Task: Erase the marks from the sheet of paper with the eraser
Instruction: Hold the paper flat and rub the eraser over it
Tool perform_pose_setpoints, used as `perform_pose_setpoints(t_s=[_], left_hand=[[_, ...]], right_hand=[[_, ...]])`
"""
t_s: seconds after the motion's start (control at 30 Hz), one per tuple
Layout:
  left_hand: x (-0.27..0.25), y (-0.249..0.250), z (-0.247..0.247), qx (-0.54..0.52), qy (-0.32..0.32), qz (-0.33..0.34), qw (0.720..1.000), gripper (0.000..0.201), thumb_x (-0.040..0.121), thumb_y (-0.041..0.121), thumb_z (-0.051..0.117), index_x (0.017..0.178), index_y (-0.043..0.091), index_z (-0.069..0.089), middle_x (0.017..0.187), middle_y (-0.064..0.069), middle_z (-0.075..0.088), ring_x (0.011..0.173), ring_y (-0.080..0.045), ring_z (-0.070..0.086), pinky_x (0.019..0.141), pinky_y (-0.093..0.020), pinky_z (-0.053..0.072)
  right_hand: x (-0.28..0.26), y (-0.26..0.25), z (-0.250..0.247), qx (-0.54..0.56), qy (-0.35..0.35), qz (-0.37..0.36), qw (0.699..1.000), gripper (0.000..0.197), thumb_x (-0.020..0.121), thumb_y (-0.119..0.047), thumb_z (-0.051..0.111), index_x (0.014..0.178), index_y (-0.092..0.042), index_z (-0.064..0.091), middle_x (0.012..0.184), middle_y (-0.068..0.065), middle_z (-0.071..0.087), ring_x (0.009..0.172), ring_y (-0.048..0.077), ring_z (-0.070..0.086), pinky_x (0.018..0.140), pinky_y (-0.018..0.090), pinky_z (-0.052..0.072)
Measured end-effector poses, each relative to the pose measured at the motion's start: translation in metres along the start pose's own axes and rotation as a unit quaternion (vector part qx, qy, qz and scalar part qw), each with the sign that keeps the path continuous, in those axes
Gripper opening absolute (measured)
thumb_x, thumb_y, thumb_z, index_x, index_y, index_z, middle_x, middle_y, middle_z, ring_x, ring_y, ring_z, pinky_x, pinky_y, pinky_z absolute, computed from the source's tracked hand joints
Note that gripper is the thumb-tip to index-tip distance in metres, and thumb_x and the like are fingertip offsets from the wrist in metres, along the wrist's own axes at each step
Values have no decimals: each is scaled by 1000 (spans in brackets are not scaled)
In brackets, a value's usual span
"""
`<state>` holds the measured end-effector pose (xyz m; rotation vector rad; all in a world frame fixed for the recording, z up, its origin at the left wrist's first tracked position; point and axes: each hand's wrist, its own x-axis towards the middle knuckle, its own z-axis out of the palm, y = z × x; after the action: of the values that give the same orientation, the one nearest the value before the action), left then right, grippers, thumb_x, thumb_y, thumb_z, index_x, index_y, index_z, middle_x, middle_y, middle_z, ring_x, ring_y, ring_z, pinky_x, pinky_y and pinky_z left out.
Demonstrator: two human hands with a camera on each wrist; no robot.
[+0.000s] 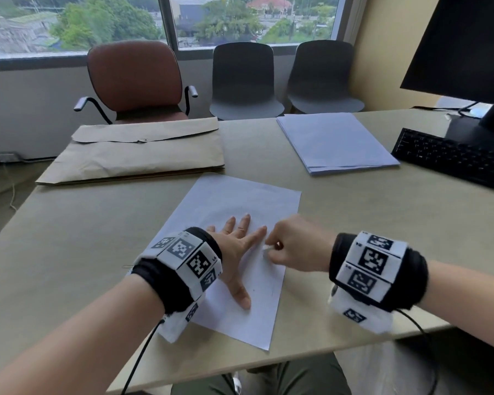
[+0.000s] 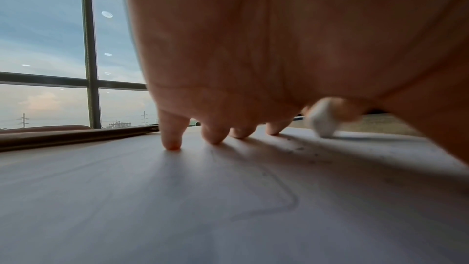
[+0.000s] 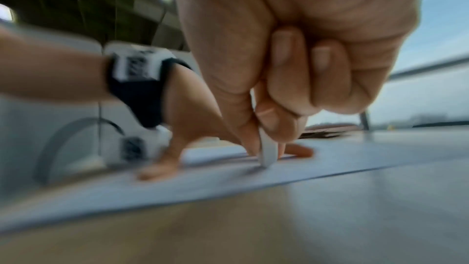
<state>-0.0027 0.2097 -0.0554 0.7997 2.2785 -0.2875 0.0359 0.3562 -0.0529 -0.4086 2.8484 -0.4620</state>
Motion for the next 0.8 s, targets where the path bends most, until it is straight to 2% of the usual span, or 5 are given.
perform_pose_setpoints(t_s=[0.13,0.27,0.4,0.57,0.8], left_hand=[[2,-1,1,10,6,-2,1000,138,61,57,78,141,32,-32,150,-2,-37,141,-26,-26,115,-52,-3],[0,0,-1,2,2,2,1000,136,62,55,78,141,33,-31,150,-2,-37,141,-26,-27,116,-52,-4],[1,0,1,3,2,0,1000,136,62,55,78,141,33,-30,149,-2,-37,141,-26,-27,116,-53,-4],[1,-1,1,5,7,4,1000,136,62,55,78,141,33,-30,150,-3,-36,141,-26,-26,117,-52,-4],[1,-2,3,-48,55,16,997,108,76,60,63,147,36,-14,156,1,-24,145,-22,-16,116,-51,2]], right_hand=[[-21,-19,10,19,-79,-63,995,42,80,-15,53,42,-18,36,41,-4,45,47,15,41,46,21,26],[8,7,-7,18,2,10,1000,24,81,-16,56,59,-7,60,50,4,42,56,21,42,58,28,40],[0,-5,2,1,-8,-8,1000,43,83,-18,54,45,-22,34,45,-3,37,54,16,41,55,25,34],[0,-5,1,23,-50,-11,998,42,82,-18,57,43,-21,41,38,-9,47,46,12,43,44,16,26],[11,9,-9,23,4,0,1000,19,85,-20,57,82,-10,72,49,-6,41,51,13,39,52,21,33]])
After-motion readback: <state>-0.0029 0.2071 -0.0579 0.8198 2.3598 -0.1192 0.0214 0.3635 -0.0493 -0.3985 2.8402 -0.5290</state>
